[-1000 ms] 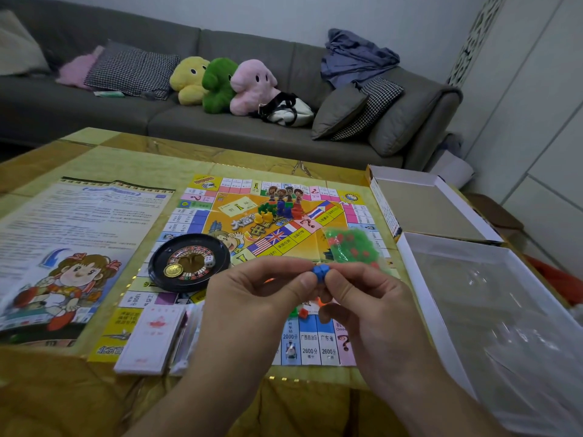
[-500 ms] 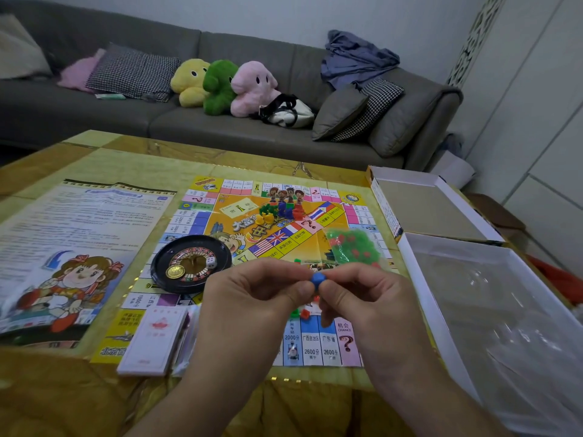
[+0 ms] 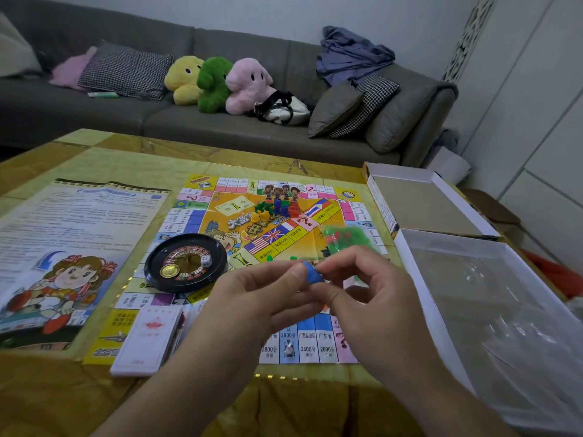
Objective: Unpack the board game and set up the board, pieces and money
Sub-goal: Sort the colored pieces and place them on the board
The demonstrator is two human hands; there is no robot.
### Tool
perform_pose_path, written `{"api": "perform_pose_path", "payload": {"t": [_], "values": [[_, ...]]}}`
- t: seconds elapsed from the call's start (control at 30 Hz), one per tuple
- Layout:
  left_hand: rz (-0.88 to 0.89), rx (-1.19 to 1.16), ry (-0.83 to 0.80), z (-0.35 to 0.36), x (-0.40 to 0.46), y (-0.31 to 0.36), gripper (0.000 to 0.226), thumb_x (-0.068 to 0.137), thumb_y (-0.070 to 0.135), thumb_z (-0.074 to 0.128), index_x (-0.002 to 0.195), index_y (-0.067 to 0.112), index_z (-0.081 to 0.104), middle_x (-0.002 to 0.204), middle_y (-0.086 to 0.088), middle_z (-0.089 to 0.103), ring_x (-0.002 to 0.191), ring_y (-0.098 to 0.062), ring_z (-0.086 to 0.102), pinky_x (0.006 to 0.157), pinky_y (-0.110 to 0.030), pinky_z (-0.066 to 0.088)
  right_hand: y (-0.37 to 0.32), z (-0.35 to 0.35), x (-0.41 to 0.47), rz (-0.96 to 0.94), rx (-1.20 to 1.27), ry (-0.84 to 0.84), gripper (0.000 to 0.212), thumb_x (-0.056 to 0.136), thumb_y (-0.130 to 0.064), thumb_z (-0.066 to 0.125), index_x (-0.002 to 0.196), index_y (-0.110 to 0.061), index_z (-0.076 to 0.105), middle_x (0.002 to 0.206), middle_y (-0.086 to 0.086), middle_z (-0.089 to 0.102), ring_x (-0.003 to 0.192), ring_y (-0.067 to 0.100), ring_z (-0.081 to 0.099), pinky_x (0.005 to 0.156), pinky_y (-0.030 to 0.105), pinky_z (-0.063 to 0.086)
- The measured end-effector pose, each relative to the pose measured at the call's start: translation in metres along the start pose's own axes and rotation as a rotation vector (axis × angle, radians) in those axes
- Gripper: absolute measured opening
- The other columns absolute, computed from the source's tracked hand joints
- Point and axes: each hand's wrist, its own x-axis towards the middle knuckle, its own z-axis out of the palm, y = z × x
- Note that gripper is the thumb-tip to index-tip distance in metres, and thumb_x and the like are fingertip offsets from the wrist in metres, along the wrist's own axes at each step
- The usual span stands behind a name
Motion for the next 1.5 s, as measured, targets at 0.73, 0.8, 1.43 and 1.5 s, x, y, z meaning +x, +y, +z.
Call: {"api": "perform_pose_path", "payload": {"t": [0.73,0.8,1.43,1.5], "values": [[-0.217,0.132,-0.105,-0.012,0.007,0.006,0.032,0.091,0.026,0.071,0.109,-0.001,0.076,0.104,-0.017,0.079,0.103,-0.029,0.077,0.079,-0.034,0.061,0.01,0.004,0.004,-0.287,-0.243,-0.123,0.036,0.075,0.008,0.082,0.096,-0.019,0.072,0.099,-0.011,0.06,0.091,0.016,0.062,0.063,0.031,0.053],[-0.211,0.152,-0.118,-0.013,0.008,0.003,0.031,0.093,0.025,0.069,0.112,0.001,0.076,0.109,-0.017,0.078,0.105,-0.028,0.076,0.083,-0.035,0.059,0.01,0.007,0.004,-0.299,-0.26,-0.112,0.035,0.073,0.009,0.082,0.093,-0.019,0.072,0.097,-0.011,0.06,0.09,0.015,0.061,0.064,0.029,0.051],[-0.171,0.12,0.392,-0.063,0.055,0.03,0.015,0.098,0.007,0.064,0.11,0.002,0.072,0.096,-0.012,0.08,0.072,-0.018,0.074,0.055,-0.026,0.054,0.045,0.043,0.03,0.002,-0.568,-0.256,0.031,0.101,-0.006,0.061,0.123,-0.026,0.071,0.12,-0.015,0.063,0.108,-0.001,0.057,0.095,0.019,0.052],[-0.188,0.144,0.388,-0.061,0.058,0.03,0.012,0.098,0.007,0.065,0.106,0.002,0.072,0.094,-0.012,0.078,0.066,-0.018,0.067,0.054,-0.026,0.051,0.049,0.051,0.034,-0.027,-0.659,-0.29,0.026,0.1,-0.014,0.063,0.122,-0.025,0.073,0.122,-0.012,0.062,0.117,0.008,0.053,0.102,0.028,0.051]]}}
